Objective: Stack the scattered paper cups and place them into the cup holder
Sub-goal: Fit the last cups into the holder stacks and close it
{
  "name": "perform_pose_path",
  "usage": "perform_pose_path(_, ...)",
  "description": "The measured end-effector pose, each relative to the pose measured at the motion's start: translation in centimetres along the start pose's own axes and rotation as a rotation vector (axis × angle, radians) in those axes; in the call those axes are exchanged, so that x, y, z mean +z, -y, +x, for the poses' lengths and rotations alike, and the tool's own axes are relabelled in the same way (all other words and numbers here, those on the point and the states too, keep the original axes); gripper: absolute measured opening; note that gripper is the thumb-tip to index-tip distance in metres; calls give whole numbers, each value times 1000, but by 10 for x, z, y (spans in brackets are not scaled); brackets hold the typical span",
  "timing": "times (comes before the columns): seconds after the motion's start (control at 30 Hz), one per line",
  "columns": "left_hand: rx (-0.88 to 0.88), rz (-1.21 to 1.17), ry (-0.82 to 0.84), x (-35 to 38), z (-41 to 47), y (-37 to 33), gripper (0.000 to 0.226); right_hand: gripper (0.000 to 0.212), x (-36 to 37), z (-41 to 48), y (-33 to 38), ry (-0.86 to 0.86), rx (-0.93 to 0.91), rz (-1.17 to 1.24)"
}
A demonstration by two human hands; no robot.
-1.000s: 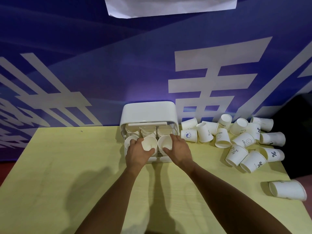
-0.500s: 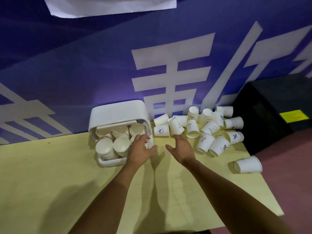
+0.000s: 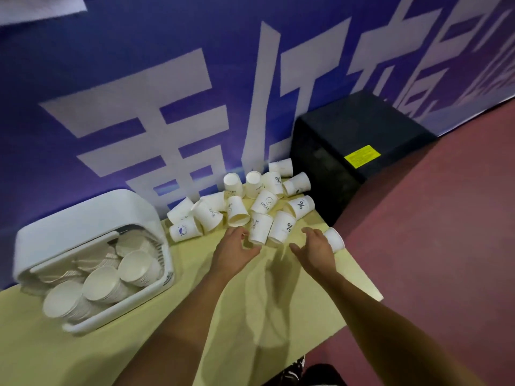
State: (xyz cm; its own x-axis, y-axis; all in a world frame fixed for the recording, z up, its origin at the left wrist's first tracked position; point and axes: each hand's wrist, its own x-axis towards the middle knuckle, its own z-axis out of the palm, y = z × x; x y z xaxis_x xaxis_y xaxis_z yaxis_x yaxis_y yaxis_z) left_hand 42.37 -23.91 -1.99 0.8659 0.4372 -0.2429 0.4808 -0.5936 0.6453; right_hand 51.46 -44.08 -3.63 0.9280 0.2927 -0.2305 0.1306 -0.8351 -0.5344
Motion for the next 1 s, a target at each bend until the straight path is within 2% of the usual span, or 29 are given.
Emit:
perform_pose_path(0.13,17,23,53,32,18,-26,57,56,-18,10,-34,-59,31,-1)
perform_pose_path(0.33,11,42,104,72,42,-47,65,38,-24,25,-72,-178,119,29)
perform_pose_path(0.6,-43,104,144,102,60,-54,82,50,-17,43,-81,-263,242,71)
perform_pose_path(0.8,-126,93,118,113,69,-57,83,60,-10,51,-76,-239,249,83)
perform_pose_path(1.0,-180,46,60,120,79,-64,67,55,1,53,-83,-137,244,127)
